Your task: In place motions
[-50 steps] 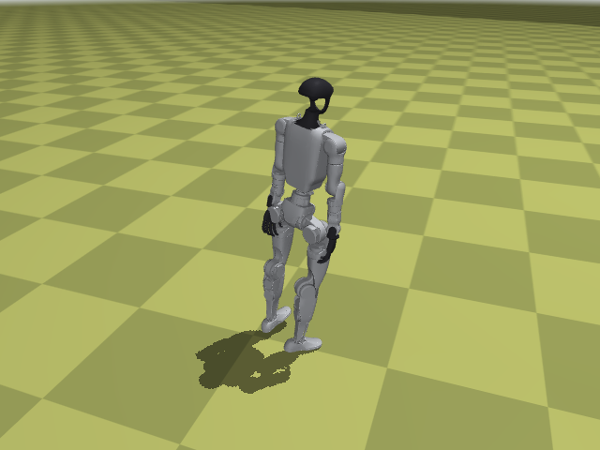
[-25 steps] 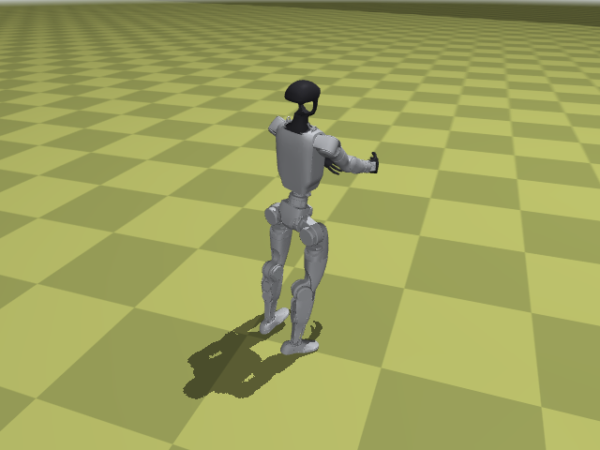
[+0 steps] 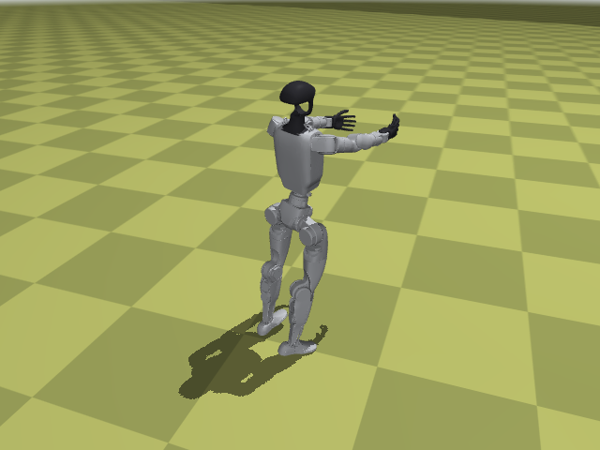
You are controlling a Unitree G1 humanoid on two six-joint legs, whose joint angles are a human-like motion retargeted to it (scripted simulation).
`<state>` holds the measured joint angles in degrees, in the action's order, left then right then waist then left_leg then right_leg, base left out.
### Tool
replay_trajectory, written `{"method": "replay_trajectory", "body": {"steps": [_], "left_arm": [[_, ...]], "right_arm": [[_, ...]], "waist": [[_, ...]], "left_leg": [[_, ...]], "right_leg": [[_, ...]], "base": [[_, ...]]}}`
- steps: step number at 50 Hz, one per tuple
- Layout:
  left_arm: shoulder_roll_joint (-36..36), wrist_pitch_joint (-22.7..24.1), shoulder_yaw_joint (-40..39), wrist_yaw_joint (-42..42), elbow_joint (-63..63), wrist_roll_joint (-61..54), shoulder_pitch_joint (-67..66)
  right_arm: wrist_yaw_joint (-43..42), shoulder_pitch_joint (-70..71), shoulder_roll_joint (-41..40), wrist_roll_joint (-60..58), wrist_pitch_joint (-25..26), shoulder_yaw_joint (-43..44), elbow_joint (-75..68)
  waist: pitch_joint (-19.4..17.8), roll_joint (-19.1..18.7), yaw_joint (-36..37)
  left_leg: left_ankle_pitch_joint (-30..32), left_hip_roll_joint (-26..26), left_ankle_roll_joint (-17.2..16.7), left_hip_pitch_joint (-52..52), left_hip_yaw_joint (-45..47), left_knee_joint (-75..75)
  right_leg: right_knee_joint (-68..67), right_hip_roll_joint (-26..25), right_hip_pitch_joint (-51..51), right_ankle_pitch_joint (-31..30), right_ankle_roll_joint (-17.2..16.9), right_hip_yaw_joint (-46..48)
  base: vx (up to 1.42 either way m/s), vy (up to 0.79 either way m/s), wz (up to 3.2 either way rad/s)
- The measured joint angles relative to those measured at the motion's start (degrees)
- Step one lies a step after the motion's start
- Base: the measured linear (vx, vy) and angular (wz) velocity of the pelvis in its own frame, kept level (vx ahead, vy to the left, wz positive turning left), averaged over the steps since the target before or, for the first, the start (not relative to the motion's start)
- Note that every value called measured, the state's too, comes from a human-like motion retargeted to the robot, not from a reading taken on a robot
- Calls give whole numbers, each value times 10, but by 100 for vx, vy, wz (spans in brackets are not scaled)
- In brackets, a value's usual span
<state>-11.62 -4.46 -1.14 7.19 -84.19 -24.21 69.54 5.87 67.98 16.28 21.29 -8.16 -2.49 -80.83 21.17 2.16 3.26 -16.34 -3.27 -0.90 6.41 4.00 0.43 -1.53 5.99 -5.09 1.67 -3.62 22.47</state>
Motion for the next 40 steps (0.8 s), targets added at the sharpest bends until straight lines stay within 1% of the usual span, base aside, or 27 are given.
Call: {"method": "replay_trajectory", "body": {"steps": [3,5,8,10,12,13,15,17,19,20,22,23,24,25,27,29,31,33,35,38,40], "left_arm": [[8,5,-15,-12,82,22,-48],[7,5,-21,0,152,46,-82],[-7,10,-16,43,269,91,-150],[-19,17,-13,64,343,124,-208],[-29,39,-11,65,401,152,-271],[-34,55,-10,64,428,165,-308],[-35,83,-13,52,466,187,-380],[-24,115,-22,42,484,208,-455],[-10,137,-38,52,473,226,-520],[-3,140,-46,56,460,230,-548],[16,128,-60,59,424,228,-593],[28,115,-68,57,401,225,-611],[39,101,-77,56,375,221,-623],[49,88,-87,56,347,218,-632],[60,64,-106,66,287,213,-638],[65,32,-126,68,221,224,-635],[66,-9,-140,61,145,247,-628],[63,-51,-146,55,64,268,-620],[61,-93,-147,52,-16,278,-617],[63,-144,-130,66,-110,255,-630],[73,-156,-105,83,-132,232,-657]], "right_arm": [[-22,-63,-28,-41,-18,19,108],[-19,-109,-38,-75,-56,23,195],[-32,-190,-25,-133,-122,12,320],[-65,-253,-12,-178,-158,4,384],[-128,-325,-2,-231,-186,-4,421],[-160,-363,-1,-257,-196,-8,429],[-192,-431,-2,-298,-211,-11,416],[-183,-489,-17,-313,-200,-8,366],[-135,-537,-38,-299,-185,1,302],[-102,-558,-48,-286,-179,7,268],[-53,-588,-64,-276,-158,29,196],[-40,-597,-67,-277,-149,38,155],[-48,-603,-67,-283,-142,48,108],[-67,-606,-65,-291,-137,57,59],[-137,-602,-53,-295,-114,76,-51],[-183,-603,-40,-278,-57,101,-138],[-191,-629,-33,-246,27,119,-166],[-157,-663,-33,-219,102,126,-166],[-74,-693,-36,-229,131,130,-166],[70,-719,-39,-288,117,124,-166],[118,-722,-42,-334,105,114,-166]], "waist": [[-7,-4,-3],[-19,-8,-11],[-35,-13,-19],[-41,-14,-21],[-46,-14,-18],[-48,-15,-16],[-54,-15,-17],[-62,-17,-18],[-74,-18,-19],[-81,-18,-20],[-98,-18,-22],[-105,-18,-24],[-112,-18,-25],[-119,-18,-26],[-125,-20,-26],[-124,-21,-24],[-122,-21,-19],[-118,-19,-13],[-112,-16,-8],[-107,-15,-12],[-107,-17,-20]], "left_leg": [[0,-1,0,-2,-1,1],[1,-2,0,-5,-5,1],[2,-4,-1,-7,-8,-1],[3,-5,-2,-7,-8,-2],[3,-4,-2,-7,-6,-3],[3,-4,-2,-7,-6,-3],[2,-5,-2,-7,-5,-3],[2,-5,-3,-10,-5,-4],[2,-4,-3,-15,-4,-4],[2,-4,-3,-18,-3,-5],[3,-3,-3,-23,-3,-5],[4,-2,-4,-26,-2,-5],[4,-2,-4,-28,-3,-5],[5,-2,-5,-29,-3,-5],[7,-2,-5,-29,-4,-5],[8,-2,-6,-24,-5,-5],[9,-4,-6,-20,-7,-6],[10,-7,-7,-14,-10,-6],[11,-9,-7,-9,-13,-5],[11,-12,-7,-6,-15,-5],[11,-12,-6,-6,-13,-5]], "right_leg": [[-1,1,3,0,0,1],[0,2,7,0,0,5],[1,4,10,0,-1,9],[1,5,10,0,-1,9],[0,5,8,-1,-1,6],[0,4,7,-1,-1,5],[0,5,7,-1,0,4],[0,5,9,-1,-1,3],[0,5,12,-1,0,1],[0,5,15,-1,0,1],[-1,4,20,-1,-1,0],[0,4,23,-1,-1,0],[0,4,26,-1,-1,1],[0,4,28,-2,-2,2],[1,4,29,-2,-2,3],[1,5,26,-3,-2,5],[1,7,23,-3,-3,7],[2,9,20,-2,-3,11],[2,12,18,-2,-4,14],[2,13,16,-1,-4,16],[1,13,13,-1,-4,13]], "base": [[0,5,4],[-4,13,15],[-4,11,12],[-3,8,1],[-1,8,-9],[1,7,-8],[0,0,0],[1,3,-3],[0,0,0],[-5,2,-8],[-7,1,-6],[-7,2,-1],[-7,2,2],[-7,3,5],[-3,2,3],[0,0,0],[0,0,0],[3,1,9],[8,2,19],[9,1,7],[4,1,-15]]}}
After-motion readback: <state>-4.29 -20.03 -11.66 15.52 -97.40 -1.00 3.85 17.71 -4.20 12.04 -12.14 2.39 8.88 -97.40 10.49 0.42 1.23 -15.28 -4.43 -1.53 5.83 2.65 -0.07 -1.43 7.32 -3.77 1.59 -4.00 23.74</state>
